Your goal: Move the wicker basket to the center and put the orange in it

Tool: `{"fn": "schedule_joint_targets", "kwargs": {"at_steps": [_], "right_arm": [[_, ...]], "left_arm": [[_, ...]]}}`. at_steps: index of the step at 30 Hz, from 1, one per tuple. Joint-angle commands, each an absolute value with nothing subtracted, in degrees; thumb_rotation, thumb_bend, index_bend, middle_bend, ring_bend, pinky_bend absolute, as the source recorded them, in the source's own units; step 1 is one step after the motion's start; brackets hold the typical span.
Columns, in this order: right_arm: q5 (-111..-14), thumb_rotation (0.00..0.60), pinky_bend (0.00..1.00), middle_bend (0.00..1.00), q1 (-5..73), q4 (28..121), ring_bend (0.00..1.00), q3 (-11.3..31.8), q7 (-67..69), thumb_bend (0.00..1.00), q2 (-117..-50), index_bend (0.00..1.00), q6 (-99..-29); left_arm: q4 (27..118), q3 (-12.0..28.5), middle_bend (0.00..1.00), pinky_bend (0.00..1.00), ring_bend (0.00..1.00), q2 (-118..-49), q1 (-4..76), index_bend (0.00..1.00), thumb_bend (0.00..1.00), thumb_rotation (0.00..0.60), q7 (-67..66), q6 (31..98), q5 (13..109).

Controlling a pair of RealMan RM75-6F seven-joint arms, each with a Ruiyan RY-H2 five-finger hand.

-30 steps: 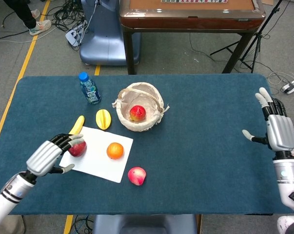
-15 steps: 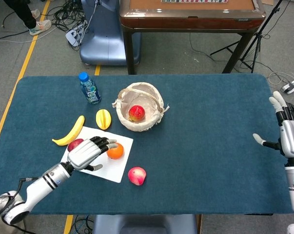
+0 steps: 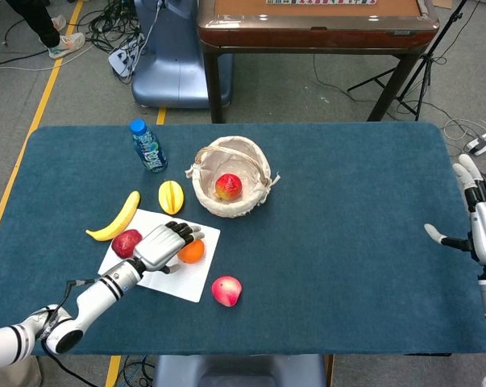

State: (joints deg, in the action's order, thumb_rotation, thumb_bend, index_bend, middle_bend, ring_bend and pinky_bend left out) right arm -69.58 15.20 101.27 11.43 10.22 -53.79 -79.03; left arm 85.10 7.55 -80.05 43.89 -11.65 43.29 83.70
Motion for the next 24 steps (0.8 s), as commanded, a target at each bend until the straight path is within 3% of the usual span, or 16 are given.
{"fn": "schedule_joint_targets", "kwargs": {"at_steps": [1,9,17,24], "right_arm": [[-69.6,0.600,0.00,0.00,15.0,101.1,0.00,11.6,10.4,0.14,-53.7,0.00,-78.8],[-69.9,0.600,0.00,0.00,14.3,100.8,0.00,12.0,11.3,0.14,-53.5,0.00,-78.1],[-69.9,0.600,0.00,0.00,13.9,101.1,0.00,12.6,11.6,0.14,-53.5,0.00,-77.8],[-70.1,0.600,0.00,0.00,13.4,101.1,0.00,12.9,12.1,0.14,-53.6,0.00,-77.8]], "left_arm": [[83.9,7.4,0.15,0.23,0.18,-81.6,44.4,0.20,0.26,0.600,-12.8,43.3,82.3],[80.2,6.3,0.18,0.27,0.24,-85.1,44.8,0.24,0.26,0.600,-14.7,44.3,80.2],[76.7,5.4,0.40,0.43,0.43,-88.6,43.4,0.43,0.26,0.600,-13.7,49.7,81.4],[79.1,6.7,0.44,0.46,0.44,-86.4,41.2,0.46,0.26,0.600,-10.3,57.4,83.2]]}}
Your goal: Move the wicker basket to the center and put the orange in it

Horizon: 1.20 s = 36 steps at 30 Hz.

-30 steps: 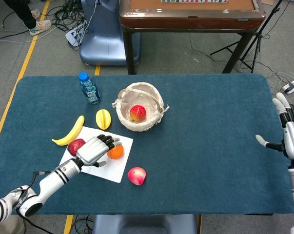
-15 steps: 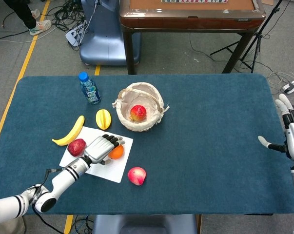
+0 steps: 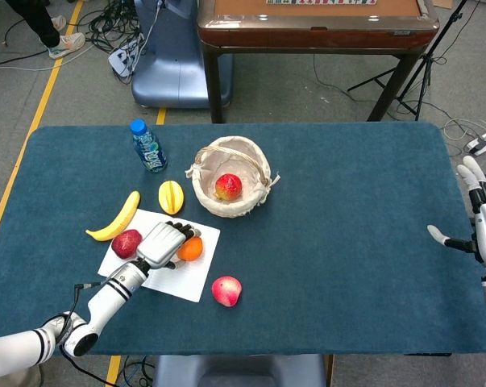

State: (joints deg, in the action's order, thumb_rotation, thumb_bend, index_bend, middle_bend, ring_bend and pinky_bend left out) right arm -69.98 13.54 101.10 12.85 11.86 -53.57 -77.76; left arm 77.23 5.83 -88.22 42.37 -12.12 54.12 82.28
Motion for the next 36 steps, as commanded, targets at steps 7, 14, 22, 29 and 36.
{"fn": "schedule_joint_targets", "kwargs": {"at_steps": [7,14,22,29,36], "right_arm": [[-70.5,0.600,0.00,0.00,13.1,101.0,0.00,13.0,12.5,0.14,-53.8,0.00,-77.5],[-70.9,0.600,0.00,0.00,13.0,101.2,0.00,13.1,12.4,0.14,-53.6,0.00,-77.1],[-71.2,0.600,0.00,0.00,12.8,101.4,0.00,13.3,12.5,0.14,-53.4,0.00,-76.8],[-71.1,0.600,0.00,0.00,12.6,101.0,0.00,13.3,13.1,0.14,-53.3,0.00,-76.3],[-71.1,0.600,0.00,0.00,12.1,100.6,0.00,13.5,14.3,0.14,-53.0,0.00,-76.4]], "left_arm": [[83.9,10.7,0.44,0.46,0.43,-82.2,39.9,0.44,0.25,0.600,-4.9,63.2,82.6],[84.6,14.7,0.43,0.46,0.42,-82.5,42.3,0.44,0.25,0.600,-2.2,63.6,81.1],[80.4,17.6,0.43,0.46,0.42,-86.6,47.6,0.43,0.25,0.600,-5.6,59.0,76.6],[76.6,19.7,0.42,0.46,0.40,-89.9,51.5,0.39,0.22,0.600,-10.7,56.1,71.7],[75.0,20.7,0.23,0.45,0.25,-92.2,53.0,0.21,0.17,0.600,-15.5,56.9,67.4]]}}
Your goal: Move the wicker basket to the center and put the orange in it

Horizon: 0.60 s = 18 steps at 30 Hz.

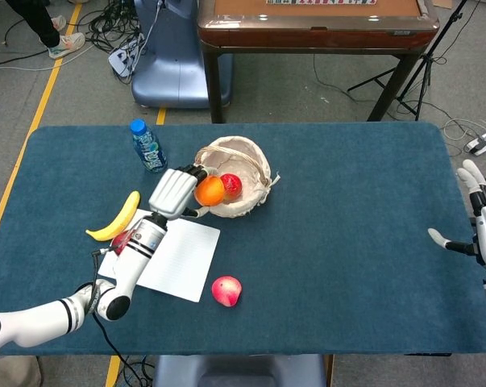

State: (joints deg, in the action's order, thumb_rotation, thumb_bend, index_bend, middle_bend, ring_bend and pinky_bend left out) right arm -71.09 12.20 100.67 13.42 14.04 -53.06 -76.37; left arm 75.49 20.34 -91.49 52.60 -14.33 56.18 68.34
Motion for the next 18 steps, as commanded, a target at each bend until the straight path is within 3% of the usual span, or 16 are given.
{"fn": "schedule_joint_targets", "kwargs": {"at_steps": [1,8,13,18], "right_arm": [[-71.1,0.600,0.00,0.00,12.0,100.5,0.00,13.5,14.5,0.14,-52.9,0.00,-76.4],[-71.2,0.600,0.00,0.00,11.9,100.3,0.00,13.7,15.0,0.14,-52.8,0.00,-76.2],[-71.5,0.600,0.00,0.00,11.8,100.1,0.00,13.6,14.8,0.14,-52.2,0.00,-76.0],[-71.6,0.600,0.06,0.02,11.6,99.2,0.00,13.5,13.8,0.18,-52.5,0.00,-76.5]], "left_arm": [[75.0,20.7,0.21,0.44,0.23,-92.4,53.0,0.19,0.17,0.600,-15.8,57.3,67.3],[76.1,20.8,0.16,0.42,0.20,-91.7,52.3,0.14,0.15,0.600,-17.3,59.0,65.3],[82.1,18.7,0.16,0.40,0.20,-86.7,49.0,0.15,0.15,0.600,-20.5,60.2,63.2],[90.1,15.4,0.16,0.38,0.20,-79.7,44.0,0.14,0.15,0.600,-23.8,62.5,60.9]]}}
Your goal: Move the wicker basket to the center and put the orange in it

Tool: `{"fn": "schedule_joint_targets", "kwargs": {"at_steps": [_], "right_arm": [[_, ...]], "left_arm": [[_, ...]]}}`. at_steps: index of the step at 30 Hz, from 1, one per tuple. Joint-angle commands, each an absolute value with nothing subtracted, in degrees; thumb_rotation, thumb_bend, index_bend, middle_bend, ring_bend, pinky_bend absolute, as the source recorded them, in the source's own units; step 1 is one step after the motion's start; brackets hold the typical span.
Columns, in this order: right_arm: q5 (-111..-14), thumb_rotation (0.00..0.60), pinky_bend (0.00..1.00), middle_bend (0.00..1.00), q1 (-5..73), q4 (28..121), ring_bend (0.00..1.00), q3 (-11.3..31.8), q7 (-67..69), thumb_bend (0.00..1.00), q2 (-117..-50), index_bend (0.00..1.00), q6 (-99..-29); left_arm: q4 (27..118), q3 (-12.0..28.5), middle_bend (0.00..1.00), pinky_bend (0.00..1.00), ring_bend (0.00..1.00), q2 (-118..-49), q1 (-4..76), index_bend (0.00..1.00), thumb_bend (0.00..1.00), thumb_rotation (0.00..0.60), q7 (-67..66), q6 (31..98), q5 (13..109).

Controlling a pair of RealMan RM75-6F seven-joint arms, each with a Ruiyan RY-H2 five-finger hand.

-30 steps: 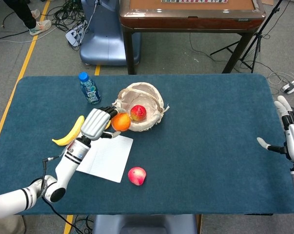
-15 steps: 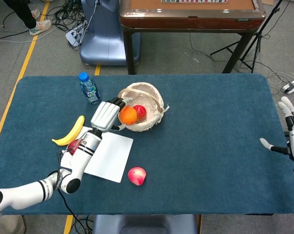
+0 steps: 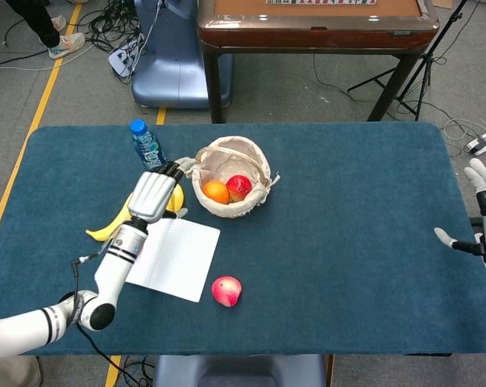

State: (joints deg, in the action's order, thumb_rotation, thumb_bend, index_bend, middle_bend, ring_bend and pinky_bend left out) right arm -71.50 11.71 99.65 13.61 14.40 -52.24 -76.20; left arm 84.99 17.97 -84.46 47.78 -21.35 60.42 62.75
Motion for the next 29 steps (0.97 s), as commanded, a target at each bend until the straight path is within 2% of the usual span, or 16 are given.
{"fn": "schedule_joint_targets", "kwargs": {"at_steps": [1,5,8,11,21,29], "right_arm": [[-71.6,0.600,0.07,0.03,11.5,98.8,0.00,13.4,13.4,0.19,-52.7,0.00,-76.7],[-72.2,0.600,0.14,0.11,11.3,97.5,0.01,12.7,11.6,0.25,-53.4,0.00,-77.0],[-73.7,0.600,0.18,0.14,11.5,96.1,0.04,11.3,12.4,0.26,-53.2,0.00,-74.9],[-74.8,0.600,0.18,0.14,11.7,94.5,0.05,10.3,13.5,0.26,-53.1,0.00,-73.3],[-79.1,0.600,0.18,0.14,9.2,91.2,0.05,7.7,13.9,0.27,-55.6,0.02,-77.4],[-80.2,0.600,0.18,0.14,6.0,89.5,0.05,6.2,14.5,0.27,-57.7,0.04,-81.5]], "left_arm": [[91.2,14.8,0.16,0.38,0.20,-78.6,43.0,0.14,0.15,0.600,-24.0,63.1,60.7],[95.3,12.6,0.16,0.37,0.20,-74.3,38.4,0.14,0.15,0.600,-22.9,66.7,60.8],[96.2,10.4,0.16,0.36,0.21,-72.4,34.7,0.14,0.15,0.600,-21.5,70.5,63.0],[97.2,8.2,0.16,0.36,0.21,-70.6,31.1,0.15,0.15,0.600,-19.8,73.4,65.1],[100.6,2.7,0.16,0.35,0.21,-65.7,21.8,0.16,0.15,0.600,-17.5,81.6,71.4],[102.5,0.5,0.16,0.33,0.21,-64.6,16.2,0.16,0.15,0.600,-17.6,87.3,75.2]]}}
